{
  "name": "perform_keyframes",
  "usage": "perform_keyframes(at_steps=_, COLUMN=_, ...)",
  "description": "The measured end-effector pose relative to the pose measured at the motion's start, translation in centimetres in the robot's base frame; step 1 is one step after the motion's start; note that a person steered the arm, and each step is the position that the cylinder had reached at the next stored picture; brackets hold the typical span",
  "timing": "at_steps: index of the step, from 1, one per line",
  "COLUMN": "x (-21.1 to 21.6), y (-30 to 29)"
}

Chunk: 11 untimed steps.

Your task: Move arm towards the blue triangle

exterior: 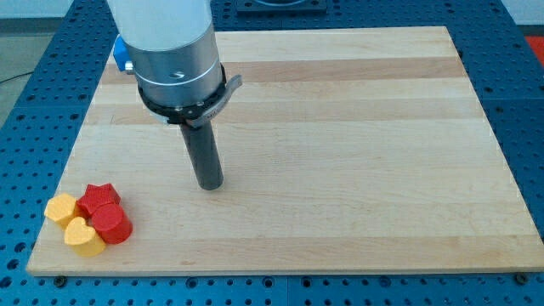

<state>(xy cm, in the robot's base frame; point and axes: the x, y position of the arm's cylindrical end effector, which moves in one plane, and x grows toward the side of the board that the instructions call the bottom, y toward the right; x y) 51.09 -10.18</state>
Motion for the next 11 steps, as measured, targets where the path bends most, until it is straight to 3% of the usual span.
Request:
perform_keyframes(at_steps=2, x=1.0, y=-4.6)
perform_keyframes(at_steps=4, x=0.6, y=-5.3)
perform_keyframes(at_steps=5, x=-3.7, y=-6.8)
perform_keyframes(at_steps=6, x=-4.8, y=-9.1)
perform_keyframes(at_steps=7, x=-5.3, y=-14.0)
perform_keyframes(at_steps=8, x=-10.1, y=-19.9)
perform_keyframes(at_steps=9, x=-11.7, y=-20.3)
perform_keyframes(at_steps=11, x=-19.7, y=-17.8)
